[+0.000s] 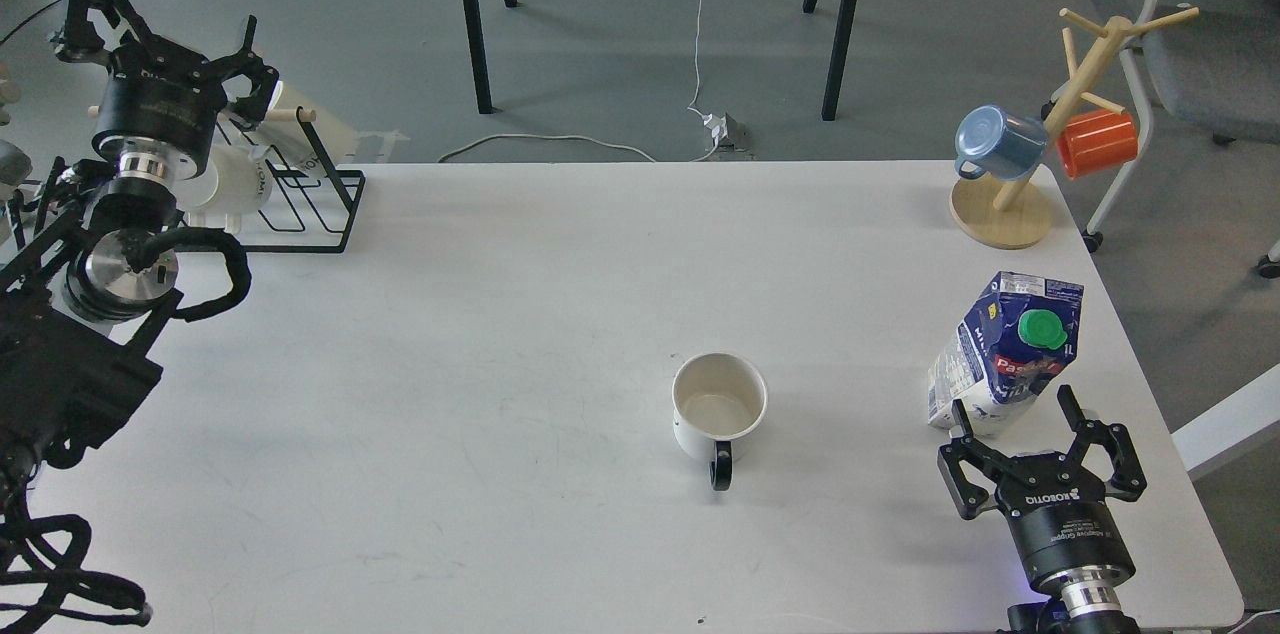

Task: Place cup and milk with both arms
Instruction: 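Bring the right gripper to the milk carton and grasp it, then slide the milk carton with the right gripper next to the white mug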

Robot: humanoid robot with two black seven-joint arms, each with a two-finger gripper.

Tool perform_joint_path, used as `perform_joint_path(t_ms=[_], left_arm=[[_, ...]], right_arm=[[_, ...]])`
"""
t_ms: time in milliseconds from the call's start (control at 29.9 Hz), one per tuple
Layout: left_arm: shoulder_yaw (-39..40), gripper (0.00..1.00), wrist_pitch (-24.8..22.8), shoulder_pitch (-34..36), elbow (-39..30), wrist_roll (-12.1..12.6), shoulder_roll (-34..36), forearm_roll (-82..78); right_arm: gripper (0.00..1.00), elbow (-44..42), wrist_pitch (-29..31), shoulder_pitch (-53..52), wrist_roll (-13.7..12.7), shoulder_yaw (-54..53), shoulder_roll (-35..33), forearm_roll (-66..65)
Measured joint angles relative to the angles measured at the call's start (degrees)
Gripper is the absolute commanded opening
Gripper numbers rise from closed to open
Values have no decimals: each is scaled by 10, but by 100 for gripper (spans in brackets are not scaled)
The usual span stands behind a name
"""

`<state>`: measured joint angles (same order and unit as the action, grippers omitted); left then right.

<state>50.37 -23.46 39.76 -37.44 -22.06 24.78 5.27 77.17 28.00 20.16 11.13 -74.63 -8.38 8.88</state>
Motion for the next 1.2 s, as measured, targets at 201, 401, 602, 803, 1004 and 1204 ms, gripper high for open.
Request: perform_joint_path(t_ms=[201, 401, 602, 803, 1004, 1204], left_arm=[[0, 99, 0, 0, 1, 0, 2, -1], [-1, 99, 0, -1, 1, -1, 10, -2], [-2, 99, 0, -2, 8, -1, 14, -2], [-4, 99, -1, -3, 9, 0, 11, -2], [-4, 99, 1, -3, 9, -1, 11, -3], [-4, 99, 1, -3, 13, -3, 12, -3]], right_arm=[[97, -15, 0, -28, 0, 0, 0, 0], [74, -36, 0, -52, 0, 0, 1, 0], [47, -38, 0, -59, 0, -1, 0, 0], [43, -20, 0, -52, 0, 8, 0, -2], [44, 48, 0, -24, -1, 49, -1, -3], [44, 65, 0, -24, -1, 112, 6, -22]])
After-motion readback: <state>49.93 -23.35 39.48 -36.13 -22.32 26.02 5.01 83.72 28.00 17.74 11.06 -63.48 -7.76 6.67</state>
